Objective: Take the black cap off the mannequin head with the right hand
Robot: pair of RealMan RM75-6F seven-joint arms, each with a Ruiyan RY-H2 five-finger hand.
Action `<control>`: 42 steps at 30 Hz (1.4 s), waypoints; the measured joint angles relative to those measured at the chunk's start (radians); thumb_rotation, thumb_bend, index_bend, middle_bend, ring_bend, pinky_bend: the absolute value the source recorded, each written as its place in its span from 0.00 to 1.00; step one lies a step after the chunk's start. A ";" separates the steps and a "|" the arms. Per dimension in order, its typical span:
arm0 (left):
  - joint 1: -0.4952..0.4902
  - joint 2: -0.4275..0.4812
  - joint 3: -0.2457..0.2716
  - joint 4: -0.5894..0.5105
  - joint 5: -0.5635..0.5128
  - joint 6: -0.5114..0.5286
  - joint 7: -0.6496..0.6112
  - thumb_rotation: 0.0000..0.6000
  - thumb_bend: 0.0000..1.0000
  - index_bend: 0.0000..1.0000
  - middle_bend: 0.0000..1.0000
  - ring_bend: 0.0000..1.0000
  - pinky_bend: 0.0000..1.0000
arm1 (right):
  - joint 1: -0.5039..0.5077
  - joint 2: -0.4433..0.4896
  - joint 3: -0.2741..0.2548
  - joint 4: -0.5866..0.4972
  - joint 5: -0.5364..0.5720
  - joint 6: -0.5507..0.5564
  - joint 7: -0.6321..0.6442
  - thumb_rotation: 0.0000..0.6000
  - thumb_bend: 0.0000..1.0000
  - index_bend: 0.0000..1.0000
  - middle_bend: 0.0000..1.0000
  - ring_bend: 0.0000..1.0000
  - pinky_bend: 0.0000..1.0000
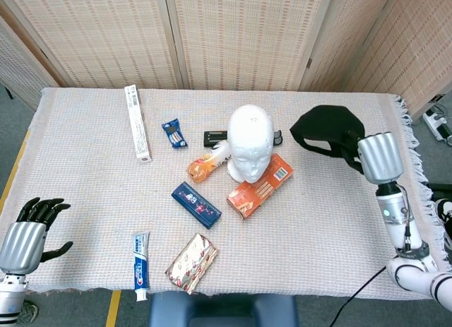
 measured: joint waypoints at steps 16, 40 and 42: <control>0.011 0.010 0.011 -0.010 0.008 0.011 -0.003 1.00 0.09 0.30 0.25 0.22 0.16 | -0.086 -0.062 -0.142 -0.009 -0.034 -0.050 0.000 0.63 0.11 0.28 0.79 0.74 0.96; 0.011 -0.030 -0.004 0.034 -0.035 0.001 -0.022 1.00 0.09 0.30 0.25 0.22 0.16 | -0.361 0.204 -0.241 -0.486 -0.028 0.154 -0.106 0.61 0.17 0.23 0.46 0.38 0.65; 0.010 -0.038 -0.009 0.035 -0.037 0.004 -0.015 1.00 0.09 0.30 0.25 0.22 0.16 | -0.386 0.209 -0.253 -0.488 -0.038 0.175 -0.088 0.62 0.17 0.25 0.46 0.38 0.65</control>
